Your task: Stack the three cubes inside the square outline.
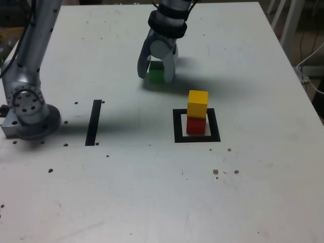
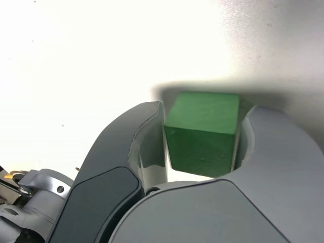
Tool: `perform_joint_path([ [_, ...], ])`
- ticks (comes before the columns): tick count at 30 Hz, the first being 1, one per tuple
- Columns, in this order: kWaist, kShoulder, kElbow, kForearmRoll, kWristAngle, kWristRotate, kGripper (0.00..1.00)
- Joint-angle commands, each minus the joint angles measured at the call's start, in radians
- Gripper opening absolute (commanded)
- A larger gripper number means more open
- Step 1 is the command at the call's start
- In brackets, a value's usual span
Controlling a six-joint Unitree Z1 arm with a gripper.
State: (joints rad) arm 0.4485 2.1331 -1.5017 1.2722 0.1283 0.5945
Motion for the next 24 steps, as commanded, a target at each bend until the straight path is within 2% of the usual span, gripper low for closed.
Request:
perform_joint_path([
  [1, 0.000, 0.001, -0.002, 0.001, -0.002, 0.002, 0.25],
  [14, -0.042, -0.057, -0.042, 0.055, -0.004, -0.020, 0.25],
  [24, -0.210, -0.138, -0.189, 0.229, 0.002, -0.122, 0.25],
])
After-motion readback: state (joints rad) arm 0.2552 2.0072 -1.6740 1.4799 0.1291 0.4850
